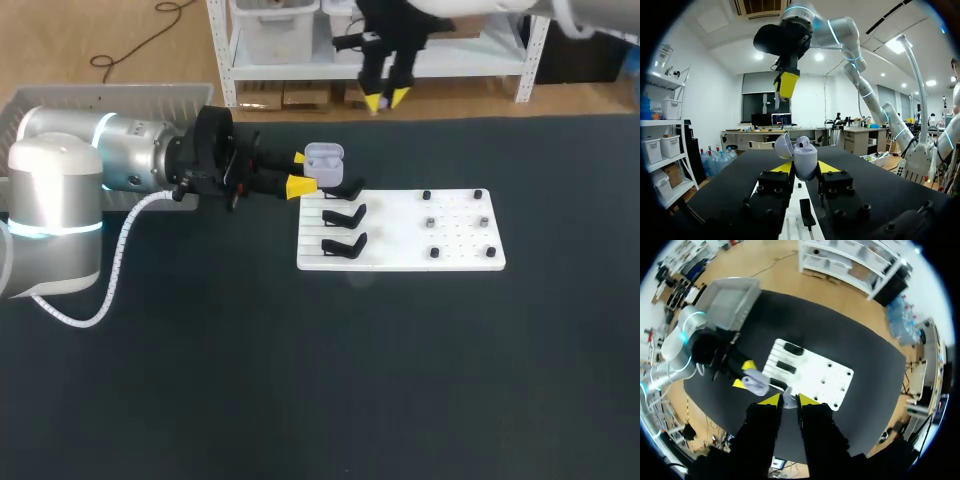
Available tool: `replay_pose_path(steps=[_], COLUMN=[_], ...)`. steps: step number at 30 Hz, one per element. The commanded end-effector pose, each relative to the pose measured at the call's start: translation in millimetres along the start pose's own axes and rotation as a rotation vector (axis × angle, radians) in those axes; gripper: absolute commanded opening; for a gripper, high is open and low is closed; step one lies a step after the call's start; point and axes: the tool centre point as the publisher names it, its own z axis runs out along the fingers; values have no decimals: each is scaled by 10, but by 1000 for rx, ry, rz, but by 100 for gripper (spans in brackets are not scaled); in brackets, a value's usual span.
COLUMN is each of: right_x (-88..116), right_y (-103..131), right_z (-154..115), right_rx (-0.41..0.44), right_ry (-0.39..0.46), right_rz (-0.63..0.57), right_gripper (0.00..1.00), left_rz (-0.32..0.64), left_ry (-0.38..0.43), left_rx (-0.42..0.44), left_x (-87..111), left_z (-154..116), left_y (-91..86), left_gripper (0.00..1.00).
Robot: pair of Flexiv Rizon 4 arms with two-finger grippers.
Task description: Pick up each earbud case from the left stands, insert the matching earbuds, close the lid, and place the case in the box.
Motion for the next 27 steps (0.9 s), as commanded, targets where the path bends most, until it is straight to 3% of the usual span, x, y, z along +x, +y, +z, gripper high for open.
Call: replay_pose_path(steps=[1, 23, 27], right_x=[181, 197, 227], right_y=[-14, -20, 63], right_z=[33, 39, -91], right_rx=[-22, -28, -25], right_ry=[-45, -48, -77], right_rz=[-13, -8, -66], right_gripper=[0, 0, 0], left_rz=[3, 3, 3], left_ry=[-1, -1, -1], left_rx=[-5, -5, -5], left_x=[3, 3, 3], left_z=[0, 0, 0], left_y=[-19, -19, -19], left_gripper=[0, 0, 0])
